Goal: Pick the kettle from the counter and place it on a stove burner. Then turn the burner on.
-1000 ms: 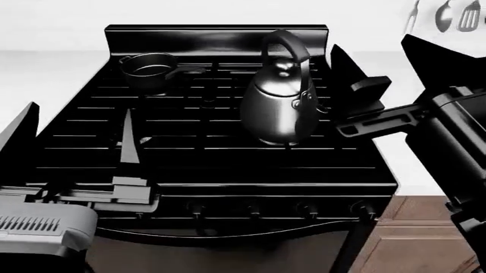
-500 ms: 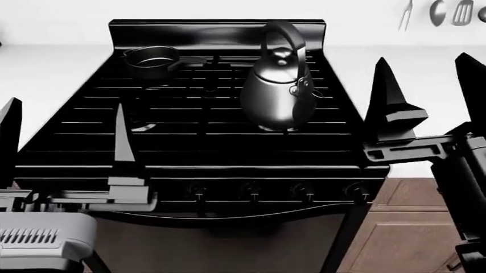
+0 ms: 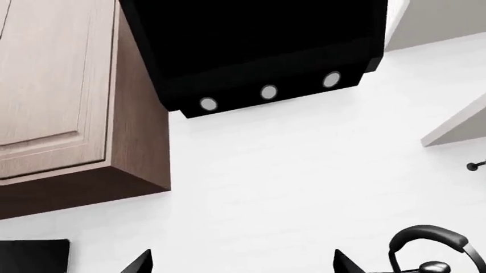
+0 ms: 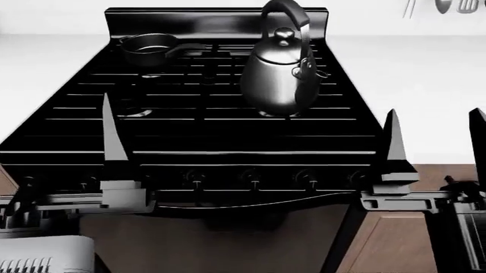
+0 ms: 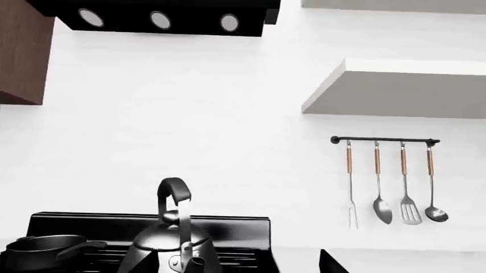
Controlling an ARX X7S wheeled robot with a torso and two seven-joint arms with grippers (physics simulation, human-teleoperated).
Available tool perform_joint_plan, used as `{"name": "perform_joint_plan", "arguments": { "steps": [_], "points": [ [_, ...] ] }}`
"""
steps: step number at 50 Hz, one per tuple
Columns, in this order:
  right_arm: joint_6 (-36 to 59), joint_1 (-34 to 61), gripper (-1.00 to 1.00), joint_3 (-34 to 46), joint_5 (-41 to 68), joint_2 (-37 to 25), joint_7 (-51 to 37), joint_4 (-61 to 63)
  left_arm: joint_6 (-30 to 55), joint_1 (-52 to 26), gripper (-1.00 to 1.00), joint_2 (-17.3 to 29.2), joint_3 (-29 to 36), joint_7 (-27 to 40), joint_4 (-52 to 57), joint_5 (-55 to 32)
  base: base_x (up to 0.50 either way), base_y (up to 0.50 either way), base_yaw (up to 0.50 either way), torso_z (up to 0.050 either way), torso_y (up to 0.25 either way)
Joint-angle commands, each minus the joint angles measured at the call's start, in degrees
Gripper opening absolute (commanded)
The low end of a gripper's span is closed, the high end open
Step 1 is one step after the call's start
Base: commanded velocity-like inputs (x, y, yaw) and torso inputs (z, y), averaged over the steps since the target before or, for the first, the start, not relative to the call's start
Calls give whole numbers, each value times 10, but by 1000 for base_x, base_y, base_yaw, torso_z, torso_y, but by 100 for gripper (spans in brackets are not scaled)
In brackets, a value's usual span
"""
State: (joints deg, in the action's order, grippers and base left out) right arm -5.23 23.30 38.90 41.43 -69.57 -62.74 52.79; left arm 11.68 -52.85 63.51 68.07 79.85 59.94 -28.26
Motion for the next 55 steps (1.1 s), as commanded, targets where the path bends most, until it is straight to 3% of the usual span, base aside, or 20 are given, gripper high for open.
{"name": "perform_joint_plan", "arguments": {
  "steps": [1, 8, 29, 55],
  "points": [
    [9, -29, 100, 7, -44, 6, -32, -4, -62, -175, 100, 46, 205, 100, 0, 0, 0, 0, 0, -50, 0],
    [-18, -40, 100, 7, -37, 5, -18, -24, -69, -169, 100, 47, 201, 101, 1, 9, 0, 0, 0, -50, 0],
    [16, -26, 100, 6, -10, 21, -30, -28, -103, -167, 100, 72, 204, 101, 0, 21, 0, 0, 0, -50, 0],
    [-16, -41, 100, -1, 2, 12, -18, -42, -93, -164, 100, 60, 197, 100, 0, 7, 0, 0, 0, -50, 0]
  ]
}}
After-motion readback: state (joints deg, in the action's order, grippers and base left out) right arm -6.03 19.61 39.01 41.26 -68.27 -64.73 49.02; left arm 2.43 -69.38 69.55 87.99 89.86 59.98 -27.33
